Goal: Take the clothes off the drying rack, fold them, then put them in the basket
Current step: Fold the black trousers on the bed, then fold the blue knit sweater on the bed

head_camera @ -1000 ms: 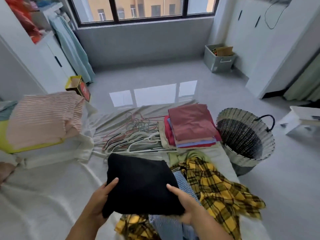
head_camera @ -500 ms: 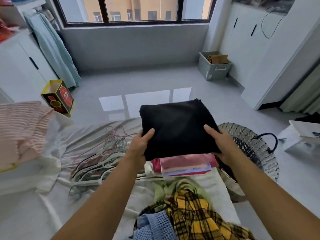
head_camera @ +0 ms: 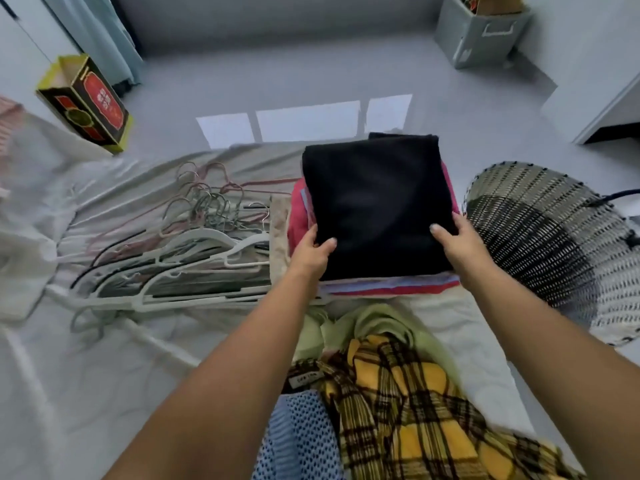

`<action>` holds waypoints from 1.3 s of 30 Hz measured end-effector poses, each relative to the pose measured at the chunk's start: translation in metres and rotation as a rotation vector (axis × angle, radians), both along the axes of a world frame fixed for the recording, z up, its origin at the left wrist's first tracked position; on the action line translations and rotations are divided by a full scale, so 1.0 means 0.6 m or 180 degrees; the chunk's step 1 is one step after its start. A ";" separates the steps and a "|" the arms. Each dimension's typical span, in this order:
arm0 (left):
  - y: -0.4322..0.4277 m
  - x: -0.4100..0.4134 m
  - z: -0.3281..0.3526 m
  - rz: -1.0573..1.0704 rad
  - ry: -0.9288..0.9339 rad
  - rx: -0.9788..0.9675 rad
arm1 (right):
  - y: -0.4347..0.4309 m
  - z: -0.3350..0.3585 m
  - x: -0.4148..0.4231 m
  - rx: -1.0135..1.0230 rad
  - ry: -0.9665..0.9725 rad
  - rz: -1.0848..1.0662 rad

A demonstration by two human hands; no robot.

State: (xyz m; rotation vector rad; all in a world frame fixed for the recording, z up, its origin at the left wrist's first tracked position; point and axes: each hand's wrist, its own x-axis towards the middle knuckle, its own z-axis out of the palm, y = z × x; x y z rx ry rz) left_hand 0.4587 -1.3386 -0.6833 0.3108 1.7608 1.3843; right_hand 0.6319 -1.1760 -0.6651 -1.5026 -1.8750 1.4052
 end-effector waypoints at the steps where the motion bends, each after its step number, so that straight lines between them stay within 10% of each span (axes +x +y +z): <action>1: -0.002 0.000 0.004 0.0010 -0.0058 0.0027 | 0.003 0.001 0.001 -0.0004 0.0002 0.0012; 8: -0.221 0.053 0.078 0.0070 0.0384 -0.1001 | -0.146 0.068 0.068 0.0856 0.0010 -0.0702; 14: -0.471 0.127 0.015 -0.0213 0.0279 -0.2591 | -0.448 0.082 0.086 -0.0142 -0.0337 0.1469; 23: -0.482 0.130 0.003 0.0115 -0.0777 -0.1940 | -0.597 0.089 0.102 -0.0573 -0.2143 0.2594; 34: -0.508 0.096 0.114 0.0624 -0.1345 -0.0737 | -0.545 0.186 0.156 -0.1288 -0.0411 -0.0074; 39: -0.562 0.032 0.216 0.0771 -0.0431 -0.0534 | -0.527 0.264 0.154 -0.0622 -0.0219 0.0366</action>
